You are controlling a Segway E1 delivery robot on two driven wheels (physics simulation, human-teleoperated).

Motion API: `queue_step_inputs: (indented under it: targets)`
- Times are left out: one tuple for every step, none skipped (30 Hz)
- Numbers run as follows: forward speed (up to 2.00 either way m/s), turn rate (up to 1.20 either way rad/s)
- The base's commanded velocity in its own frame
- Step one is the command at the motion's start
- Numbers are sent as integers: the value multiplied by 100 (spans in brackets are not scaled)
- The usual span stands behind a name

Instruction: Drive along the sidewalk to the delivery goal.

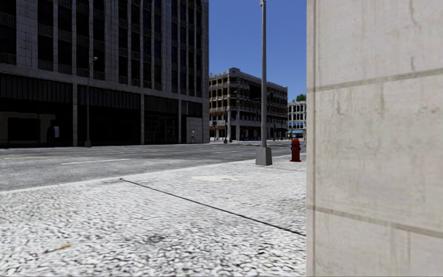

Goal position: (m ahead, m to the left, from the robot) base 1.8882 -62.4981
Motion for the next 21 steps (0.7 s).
queue_step_inputs:
  targets:
    - [-97,62]
    - [-97,63]
    - [-97,63]
    - [-97,63]
    - [-97,64]
    - [-96,64]
    - [-96,64]
    - [-95,64]
    - [-95,64]
    - [-95,64]
    - [-95,64]
    - [-95,64]
    - [-94,64]
    - [-91,64]
    - [-80,60]
    - [0,46]
    - [0,46]
    - [0,0]
    - [0,0]
    - [0,0]
    - [0,0]
